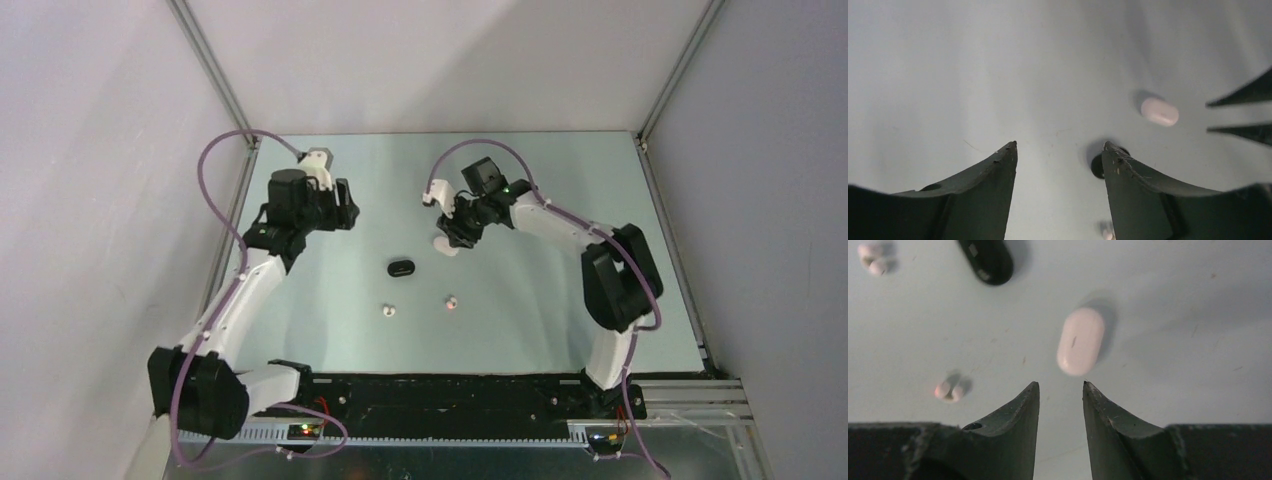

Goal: Insert the wireless bluetooth earbuds into the charging case
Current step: Pick up the charging case from the center of the board.

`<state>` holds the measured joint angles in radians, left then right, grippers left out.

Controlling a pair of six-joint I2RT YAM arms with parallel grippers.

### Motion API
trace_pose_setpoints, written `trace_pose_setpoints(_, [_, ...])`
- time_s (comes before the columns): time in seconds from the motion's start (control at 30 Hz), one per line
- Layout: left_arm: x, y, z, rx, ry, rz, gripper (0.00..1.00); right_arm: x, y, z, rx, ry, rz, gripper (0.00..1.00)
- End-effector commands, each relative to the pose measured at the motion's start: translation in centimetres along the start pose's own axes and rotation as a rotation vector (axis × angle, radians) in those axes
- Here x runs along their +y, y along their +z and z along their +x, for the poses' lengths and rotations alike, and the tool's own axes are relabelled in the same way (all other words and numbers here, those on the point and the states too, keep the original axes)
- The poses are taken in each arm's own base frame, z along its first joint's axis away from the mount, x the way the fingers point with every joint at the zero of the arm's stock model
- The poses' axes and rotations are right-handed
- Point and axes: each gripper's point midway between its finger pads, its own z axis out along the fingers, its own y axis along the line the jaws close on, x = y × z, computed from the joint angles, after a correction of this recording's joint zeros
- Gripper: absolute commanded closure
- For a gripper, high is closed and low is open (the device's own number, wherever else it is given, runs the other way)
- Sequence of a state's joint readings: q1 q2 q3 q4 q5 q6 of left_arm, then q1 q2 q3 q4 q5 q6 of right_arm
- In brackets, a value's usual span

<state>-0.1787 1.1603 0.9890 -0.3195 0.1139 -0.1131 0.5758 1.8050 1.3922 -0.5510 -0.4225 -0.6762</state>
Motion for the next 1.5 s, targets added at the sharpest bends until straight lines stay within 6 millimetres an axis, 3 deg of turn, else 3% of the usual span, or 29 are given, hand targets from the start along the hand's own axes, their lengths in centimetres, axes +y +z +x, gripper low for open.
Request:
trace_pose_setpoints(0.0, [-1.2, 0.9, 4.8, 0.127, -0.111, 0.072, 0.31, -3.7, 1.3, -2.3, -0.037, 0.097, 0.073, 0.58])
trace_pose_setpoints(0.1, [-2.0, 0.6, 5.6, 0.144, -0.107, 0.121, 0.3, -4.2, 2.2, -2.3, -0.051, 0.141, 0.051, 0.53])
trace_pose_setpoints(0.33, [-2.6, 0.3, 6.1, 0.156, -0.118, 0.157, 0.27, -3.4, 4.7, -1.2, 0.008, 0.185, -0.006, 0.48])
trace_pose_setpoints(0.6, [-2.9, 0.3, 6.0, 0.157, -0.116, 0.173, 0.25, -2.1, 6.5, 0.2, 0.096, 0.175, -0.03, 0.27])
trace_pose_setpoints(1.23, [-3.2, 0.9, 5.2, 0.156, -0.127, 0.187, 0.25, -3.0, 7.3, 3.1, 0.223, 0.14, 0.056, 0.45])
trace_pose_setpoints(1.37, [-3.4, 1.1, 5.1, 0.154, -0.128, 0.199, 0.25, -3.0, 7.4, 3.3, 0.225, 0.121, 0.054, 0.52])
trace_pose_setpoints(1.47, [-3.4, 1.5, 5.2, 0.16, -0.132, 0.203, 0.25, -2.6, 7.6, 3.0, 0.211, 0.095, 0.028, 0.5])
